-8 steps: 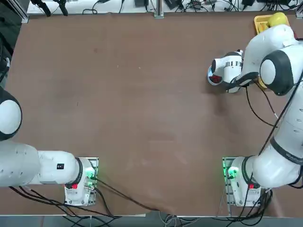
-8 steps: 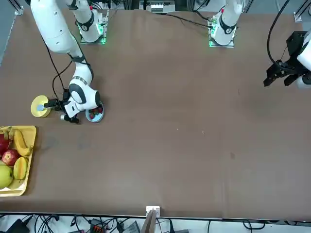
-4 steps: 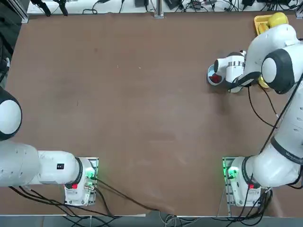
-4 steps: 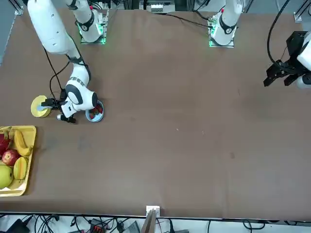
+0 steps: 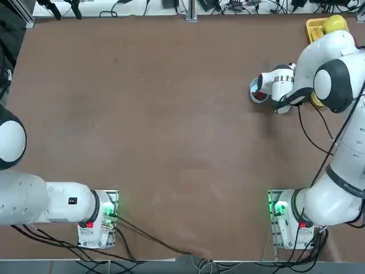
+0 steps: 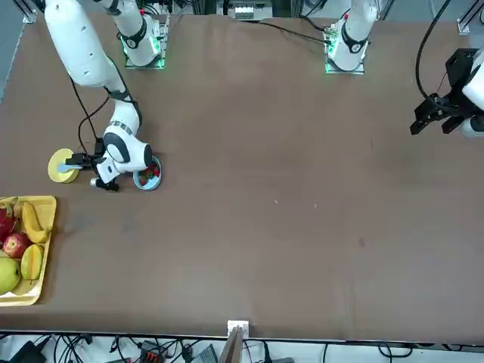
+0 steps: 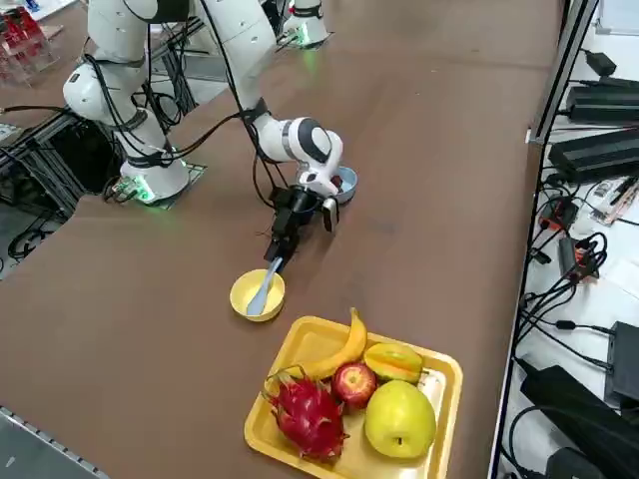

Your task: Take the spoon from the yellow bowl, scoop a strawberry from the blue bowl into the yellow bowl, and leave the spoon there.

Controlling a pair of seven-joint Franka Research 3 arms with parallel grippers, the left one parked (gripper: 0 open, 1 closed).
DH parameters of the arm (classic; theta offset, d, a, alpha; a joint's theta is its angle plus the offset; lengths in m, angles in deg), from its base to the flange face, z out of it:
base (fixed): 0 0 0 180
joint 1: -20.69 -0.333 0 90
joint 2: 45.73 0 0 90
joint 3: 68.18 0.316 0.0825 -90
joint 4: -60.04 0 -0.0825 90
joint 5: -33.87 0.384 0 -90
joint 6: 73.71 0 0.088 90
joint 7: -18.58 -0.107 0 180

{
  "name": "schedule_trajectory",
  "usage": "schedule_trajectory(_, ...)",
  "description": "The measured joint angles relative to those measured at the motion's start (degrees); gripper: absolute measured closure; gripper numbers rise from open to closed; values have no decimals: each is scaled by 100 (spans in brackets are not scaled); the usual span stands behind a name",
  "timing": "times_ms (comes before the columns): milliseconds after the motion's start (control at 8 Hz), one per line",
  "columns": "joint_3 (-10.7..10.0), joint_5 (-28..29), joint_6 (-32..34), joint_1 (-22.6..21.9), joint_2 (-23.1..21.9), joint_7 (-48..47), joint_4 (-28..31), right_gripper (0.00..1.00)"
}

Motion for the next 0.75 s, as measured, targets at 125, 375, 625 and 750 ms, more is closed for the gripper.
schedule_trajectory(125, 0, -2, 29, -3, 0, -1, -27, 29)
schedule_trajectory(375, 1, -2, 42, -6, 0, -3, -67, 33)
schedule_trajectory(625, 3, -2, 50, -10, 0, -9, -90, 35)
schedule_trajectory(750, 3, -2, 82, -10, 0, -10, -98, 40)
